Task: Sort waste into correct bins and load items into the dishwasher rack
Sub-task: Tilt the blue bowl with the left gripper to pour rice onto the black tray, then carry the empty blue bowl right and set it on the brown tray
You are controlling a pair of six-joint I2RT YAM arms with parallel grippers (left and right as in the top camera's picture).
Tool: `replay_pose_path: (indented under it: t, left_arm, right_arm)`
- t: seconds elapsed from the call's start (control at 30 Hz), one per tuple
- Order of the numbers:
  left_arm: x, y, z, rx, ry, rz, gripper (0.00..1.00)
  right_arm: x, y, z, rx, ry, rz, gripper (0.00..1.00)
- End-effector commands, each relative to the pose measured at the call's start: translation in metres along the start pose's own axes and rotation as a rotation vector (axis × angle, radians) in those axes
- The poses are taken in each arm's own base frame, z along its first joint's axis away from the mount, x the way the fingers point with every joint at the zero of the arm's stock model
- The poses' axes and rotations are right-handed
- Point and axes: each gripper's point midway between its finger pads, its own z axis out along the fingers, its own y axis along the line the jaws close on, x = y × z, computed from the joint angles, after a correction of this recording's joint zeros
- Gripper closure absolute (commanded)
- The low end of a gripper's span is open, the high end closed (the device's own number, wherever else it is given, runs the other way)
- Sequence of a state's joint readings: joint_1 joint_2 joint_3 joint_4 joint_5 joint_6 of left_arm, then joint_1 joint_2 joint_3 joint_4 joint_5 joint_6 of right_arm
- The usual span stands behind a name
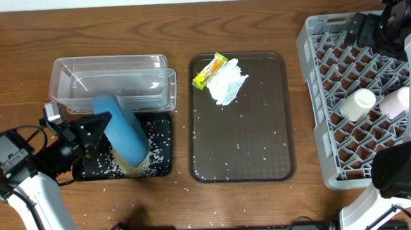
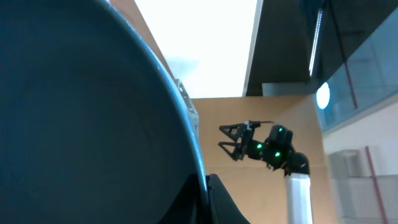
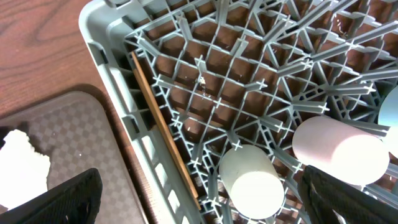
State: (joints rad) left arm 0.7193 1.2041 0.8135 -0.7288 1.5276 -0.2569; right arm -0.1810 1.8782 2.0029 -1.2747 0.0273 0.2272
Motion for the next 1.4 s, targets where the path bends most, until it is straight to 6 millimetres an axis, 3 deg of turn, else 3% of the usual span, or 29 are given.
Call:
replay_pose_path:
  t: [0.0, 0.17, 0.37, 0.57, 0.8, 1.13, 1.37]
  left_arm:
    - [0.011, -0.011, -0.001, 0.042, 0.015, -0.057, 0.94]
    - [0.019, -0.027, -0.003, 0.044, 0.01, 0.033, 0.94]
    - [0.045, -0.045, 0.008, -0.053, 0.028, 0.184, 0.94]
    - [0.084, -0.046, 0.031, -0.22, 0.064, 0.249, 0.94]
    - [0.132, -0.073, 0.08, -0.173, 0.2, 0.419, 0.94]
    - [0.178, -0.033, 0.147, -0.414, 0.29, 0.633, 0.94]
    - [0.212, 0.008, 0.188, -0.571, 0.377, 0.844, 0.94]
  right_arm:
    - [-0.001, -0.002, 0.002, 0.011, 0.001, 0.012, 0.01]
    - [-0.001, -0.002, 0.002, 0.011, 0.001, 0.012, 0.01]
    - [-0.001, -0.002, 0.002, 0.011, 0.001, 0.012, 0.01]
    - [-0.001, -0.002, 0.002, 0.011, 0.001, 0.012, 0.01]
    - [-0.001, -0.002, 0.002, 0.011, 0.001, 0.012, 0.01]
    - [-0.001, -0.002, 0.002, 0.011, 0.001, 0.012, 0.01]
    - [-0.001, -0.002, 0.002, 0.011, 0.001, 0.012, 0.01]
